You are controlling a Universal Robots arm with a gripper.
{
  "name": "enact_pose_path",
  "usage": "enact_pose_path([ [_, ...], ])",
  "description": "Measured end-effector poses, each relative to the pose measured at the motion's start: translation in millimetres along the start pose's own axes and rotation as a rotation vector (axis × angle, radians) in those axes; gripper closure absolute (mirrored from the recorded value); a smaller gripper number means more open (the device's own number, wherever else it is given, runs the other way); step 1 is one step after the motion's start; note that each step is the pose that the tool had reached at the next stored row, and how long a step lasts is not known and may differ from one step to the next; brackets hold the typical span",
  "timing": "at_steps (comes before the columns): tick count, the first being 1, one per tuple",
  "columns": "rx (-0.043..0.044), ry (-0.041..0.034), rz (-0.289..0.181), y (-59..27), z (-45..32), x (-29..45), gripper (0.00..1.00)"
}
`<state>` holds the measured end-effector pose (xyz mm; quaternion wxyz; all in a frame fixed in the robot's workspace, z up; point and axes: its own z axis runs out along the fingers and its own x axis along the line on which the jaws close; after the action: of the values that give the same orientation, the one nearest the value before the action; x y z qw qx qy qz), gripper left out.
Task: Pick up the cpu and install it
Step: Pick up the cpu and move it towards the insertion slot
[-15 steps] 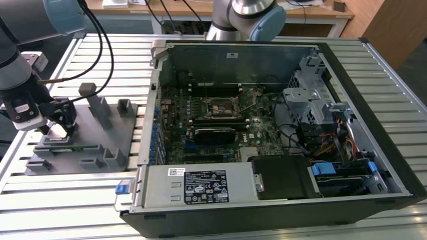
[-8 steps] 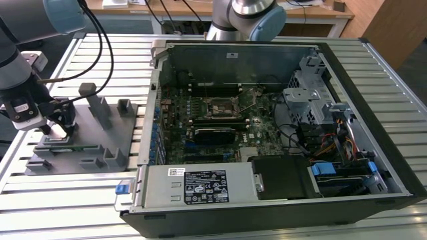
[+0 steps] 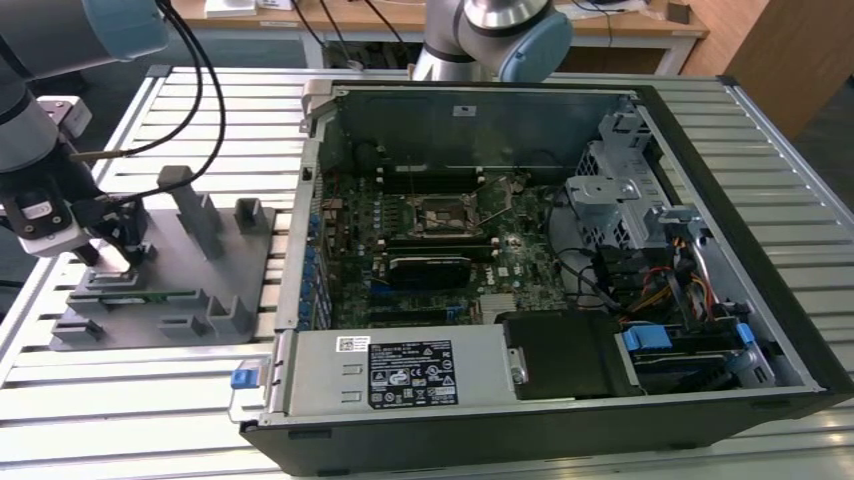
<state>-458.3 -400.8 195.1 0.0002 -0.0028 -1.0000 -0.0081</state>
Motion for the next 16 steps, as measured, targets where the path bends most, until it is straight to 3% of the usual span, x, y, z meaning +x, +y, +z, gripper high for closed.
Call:
enact_pose_path([
  [7,0.0001,0.0002,0.0,0.1,-2.4,0.5,0.47],
  [16,0.0,0.0,0.0,0.3,-13.7,0.6,0.47],
])
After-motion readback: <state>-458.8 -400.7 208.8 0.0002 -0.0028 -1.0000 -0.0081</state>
